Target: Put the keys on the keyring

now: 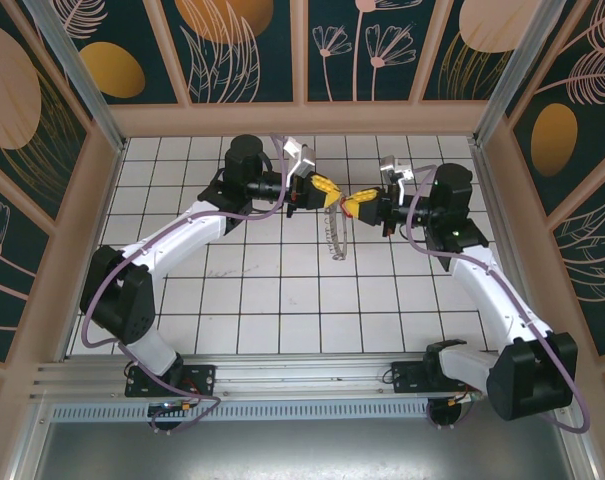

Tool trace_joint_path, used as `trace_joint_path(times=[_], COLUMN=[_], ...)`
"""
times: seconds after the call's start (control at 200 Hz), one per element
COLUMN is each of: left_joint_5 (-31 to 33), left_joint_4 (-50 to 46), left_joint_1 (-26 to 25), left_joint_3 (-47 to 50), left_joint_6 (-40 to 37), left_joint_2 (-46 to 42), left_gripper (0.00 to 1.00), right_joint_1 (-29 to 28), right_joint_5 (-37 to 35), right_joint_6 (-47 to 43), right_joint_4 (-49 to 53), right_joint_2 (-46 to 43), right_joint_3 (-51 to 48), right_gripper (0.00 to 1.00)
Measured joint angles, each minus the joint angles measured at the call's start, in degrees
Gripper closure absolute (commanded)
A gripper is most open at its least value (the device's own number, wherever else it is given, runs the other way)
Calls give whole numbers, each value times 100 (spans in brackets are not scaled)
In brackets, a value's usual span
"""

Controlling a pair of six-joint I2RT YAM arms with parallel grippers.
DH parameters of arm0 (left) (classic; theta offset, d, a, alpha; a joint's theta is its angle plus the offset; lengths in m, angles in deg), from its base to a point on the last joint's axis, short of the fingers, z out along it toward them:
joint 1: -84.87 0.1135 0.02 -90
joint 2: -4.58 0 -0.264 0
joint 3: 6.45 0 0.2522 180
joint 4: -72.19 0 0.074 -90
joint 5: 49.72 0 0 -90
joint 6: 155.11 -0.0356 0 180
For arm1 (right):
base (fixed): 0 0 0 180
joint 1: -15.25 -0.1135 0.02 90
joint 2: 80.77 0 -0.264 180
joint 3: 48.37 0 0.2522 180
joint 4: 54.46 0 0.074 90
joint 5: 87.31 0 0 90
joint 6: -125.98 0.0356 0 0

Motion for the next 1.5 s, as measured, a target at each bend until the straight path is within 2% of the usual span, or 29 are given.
trace_joint_path(times=[0.561, 1.346, 1.391, 1.501], left_joint_5=[-79, -74, -74, -72], left_joint_4=[-9, 90, 111, 160], left_joint_1=[0, -7, -7, -7], left_joint_3=[0, 0, 0, 0], left_joint_6=[-50, -63, -63, -61], left_joint_2=[0, -195, -199, -201], left_gripper=[100, 100, 100, 100], right_joint_1=[103, 216, 225, 256], right_joint_5=[-101, -417, -487, -621], right_joint_6=[94, 662, 682, 796], right_joint_4=[-103, -671, -673, -688], right_joint_2=[33, -149, -212, -400], right_joint_3=[7, -619, -634, -647], right_gripper=[100, 100, 91, 79])
